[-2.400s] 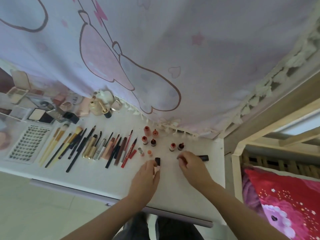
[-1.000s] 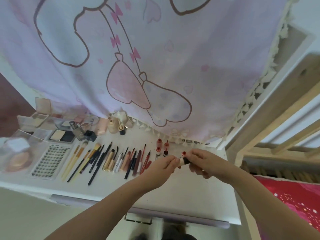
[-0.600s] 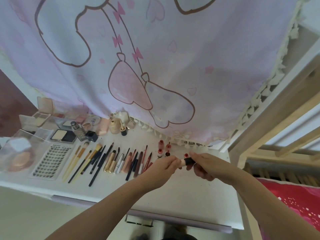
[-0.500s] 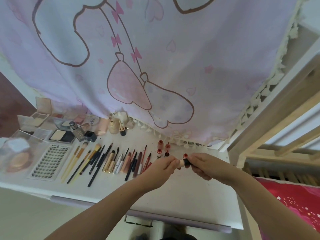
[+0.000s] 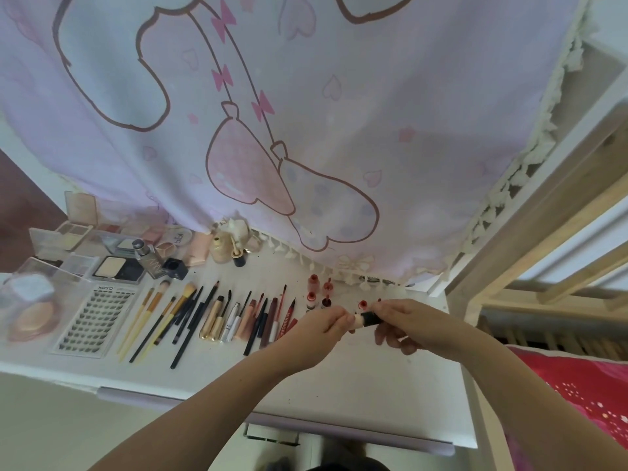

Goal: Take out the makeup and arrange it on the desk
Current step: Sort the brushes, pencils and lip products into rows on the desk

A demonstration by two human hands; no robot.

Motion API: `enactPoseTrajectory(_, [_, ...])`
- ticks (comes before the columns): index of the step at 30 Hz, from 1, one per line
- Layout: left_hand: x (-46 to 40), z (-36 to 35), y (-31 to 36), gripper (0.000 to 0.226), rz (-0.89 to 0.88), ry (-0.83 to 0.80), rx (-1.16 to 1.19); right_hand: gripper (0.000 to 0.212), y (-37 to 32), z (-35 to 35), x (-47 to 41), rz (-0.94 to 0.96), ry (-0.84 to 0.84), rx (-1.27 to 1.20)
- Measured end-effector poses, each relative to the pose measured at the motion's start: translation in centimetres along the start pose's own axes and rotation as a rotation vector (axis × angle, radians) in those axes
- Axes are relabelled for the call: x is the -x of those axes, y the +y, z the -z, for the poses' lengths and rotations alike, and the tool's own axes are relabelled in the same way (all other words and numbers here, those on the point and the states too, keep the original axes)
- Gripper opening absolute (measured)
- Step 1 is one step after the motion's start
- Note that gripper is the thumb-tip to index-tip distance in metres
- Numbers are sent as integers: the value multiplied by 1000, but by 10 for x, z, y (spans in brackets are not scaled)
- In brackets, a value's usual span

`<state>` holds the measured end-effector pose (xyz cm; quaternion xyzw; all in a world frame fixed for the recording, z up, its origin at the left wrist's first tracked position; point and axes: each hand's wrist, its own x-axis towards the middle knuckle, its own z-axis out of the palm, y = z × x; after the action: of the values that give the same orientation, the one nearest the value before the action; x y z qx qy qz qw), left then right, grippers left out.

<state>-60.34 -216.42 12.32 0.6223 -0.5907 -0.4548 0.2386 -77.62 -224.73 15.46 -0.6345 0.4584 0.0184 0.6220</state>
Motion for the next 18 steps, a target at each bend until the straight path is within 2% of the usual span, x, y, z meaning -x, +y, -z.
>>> enactPoseTrajectory(2, [0, 0, 2, 27, -14, 1, -22, 43, -1, -1, 0, -46, -1, 35])
enactPoseTrajectory(6, [-1, 0, -2, 27, -8, -4, -9, 13, 2, 1, 0, 56, -32, 69])
enactPoseTrajectory(7, [0, 0, -3, 27, -7, -4, -13, 12, 2, 2, 1, 65, -27, 59])
enactPoseTrajectory(11, [0, -1, -1, 26, -18, -2, -21, 30, 1, 0, 0, -11, 13, 50])
enactPoseTrajectory(15, [-1, -1, -3, 26, -14, -1, -18, 12, 5, 1, 0, 74, 6, 29])
enactPoseTrajectory(18, [0, 0, -4, 26, -15, 2, -14, 20, 3, 1, 1, 43, 24, -19])
